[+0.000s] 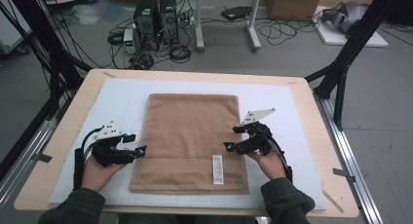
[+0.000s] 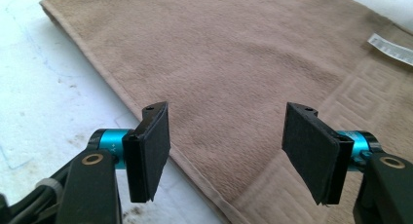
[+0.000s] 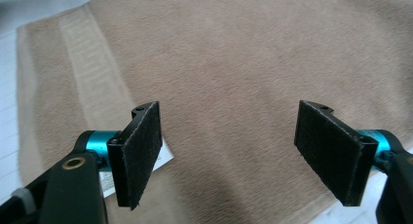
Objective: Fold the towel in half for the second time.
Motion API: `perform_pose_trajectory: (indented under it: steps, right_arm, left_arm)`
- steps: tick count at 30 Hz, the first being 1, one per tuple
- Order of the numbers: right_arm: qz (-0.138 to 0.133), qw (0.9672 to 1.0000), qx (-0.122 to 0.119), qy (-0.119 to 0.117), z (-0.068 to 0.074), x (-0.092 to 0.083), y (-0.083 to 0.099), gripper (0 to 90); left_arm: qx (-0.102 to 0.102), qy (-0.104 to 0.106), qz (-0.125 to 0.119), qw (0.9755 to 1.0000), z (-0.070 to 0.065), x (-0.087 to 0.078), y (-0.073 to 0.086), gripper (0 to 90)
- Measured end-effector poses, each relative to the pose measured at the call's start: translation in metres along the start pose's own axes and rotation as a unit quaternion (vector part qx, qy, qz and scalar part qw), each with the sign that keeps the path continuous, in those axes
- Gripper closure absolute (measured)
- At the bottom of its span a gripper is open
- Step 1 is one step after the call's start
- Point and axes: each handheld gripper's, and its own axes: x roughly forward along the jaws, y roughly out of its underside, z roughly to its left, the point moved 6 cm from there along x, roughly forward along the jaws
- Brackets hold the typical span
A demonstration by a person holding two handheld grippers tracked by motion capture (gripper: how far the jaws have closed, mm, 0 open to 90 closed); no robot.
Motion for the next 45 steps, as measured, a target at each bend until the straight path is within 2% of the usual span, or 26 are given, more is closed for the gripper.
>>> perform_pose_trajectory:
  steps: [4,8,10,12,14,15,17,20,23,26,29,31,33,36,38,40,41,43,45]
  right_arm:
    - [0.001,1.0000,-0.002,0.008,-0.009,0.000,-0.009,24.8]
    - [0.007,0.9998,-0.001,0.019,-0.017,-0.002,-0.017,24.8]
    - [0.005,0.9997,0.001,0.024,-0.023,-0.003,-0.022,24.9]
    - [0.009,0.9994,0.004,0.032,-0.032,-0.002,-0.027,25.1]
    - [0.001,0.9993,0.004,0.037,-0.039,-0.002,-0.033,26.1]
    - [0.006,0.9991,0.010,0.041,-0.045,-0.001,-0.037,26.2]
    - [0.004,0.9983,0.010,0.057,-0.056,0.001,-0.043,28.4]
    - [0.005,0.9968,0.010,0.079,-0.073,0.005,-0.049,29.6]
    - [0.009,0.9946,0.019,0.101,-0.089,0.013,-0.045,31.4]
    - [0.025,0.9932,0.037,0.108,-0.100,0.023,-0.035,33.4]
    - [0.042,0.9912,0.041,0.119,-0.107,0.035,-0.026,35.6]
    - [0.053,0.9896,0.054,0.122,-0.110,0.042,-0.020,36.3]
    - [0.055,0.9887,0.066,0.123,-0.114,0.047,-0.016,37.4]
    - [0.060,0.9867,0.082,0.127,-0.117,0.051,-0.010,38.3]
    - [0.068,0.9848,0.094,0.129,-0.120,0.054,-0.004,38.4]
    - [0.068,0.9840,0.108,0.123,-0.122,0.056,0.000,39.1]
    - [0.065,0.9836,0.113,0.124,-0.122,0.056,0.000,39.8]
    - [0.069,0.9835,0.112,0.125,-0.121,0.056,0.000,44.7]
    - [0.070,0.9842,0.114,0.116,-0.118,0.057,-0.001,50.0]
  left_arm:
    - [0.003,-0.004,-0.010,0.9999,0.005,0.005,-0.013,34.8]
    - [0.009,-0.012,-0.003,0.9999,0.013,0.012,-0.027,35.3]
    - [-0.002,-0.010,-0.011,0.9999,0.018,0.017,-0.034,35.8]
    - [-0.008,-0.018,-0.009,0.9998,0.026,0.023,-0.042,36.6]
    - [-0.014,-0.018,-0.019,0.9995,0.033,0.026,-0.049,37.7]
    - [-0.015,-0.025,-0.019,0.9994,0.037,0.028,-0.053,38.9]
    - [-0.015,-0.037,-0.021,0.9990,0.047,0.032,-0.060,39.2]
    - [-0.025,-0.048,-0.019,0.9984,0.062,0.040,-0.065,40.7]
    - [-0.045,-0.059,-0.015,0.9971,0.076,0.051,-0.060,41.0]
    - [-0.063,-0.063,0.001,0.9960,0.085,0.062,-0.052,40.2]
    - [-0.076,-0.062,0.010,0.9952,0.088,0.072,-0.046,40.7]
    - [-0.079,-0.063,0.017,0.9947,0.089,0.077,-0.043,41.6]
    - [-0.091,-0.066,0.019,0.9935,0.090,0.082,-0.041,41.5]
    - [-0.091,-0.077,0.033,0.9923,0.092,0.088,-0.036,42.1]
    - [-0.099,-0.065,0.039,0.9922,0.091,0.091,-0.033,47.6]
    - [-0.101,-0.065,0.053,0.9913,0.090,0.096,-0.029,48.4]
    - [-0.092,-0.066,0.067,0.9913,0.090,0.097,-0.026,49.1]
    - [-0.088,-0.073,0.063,0.9914,0.089,0.098,-0.026,50.4]
    - [-0.084,-0.079,0.067,0.9911,0.089,0.098,-0.026,53.5]
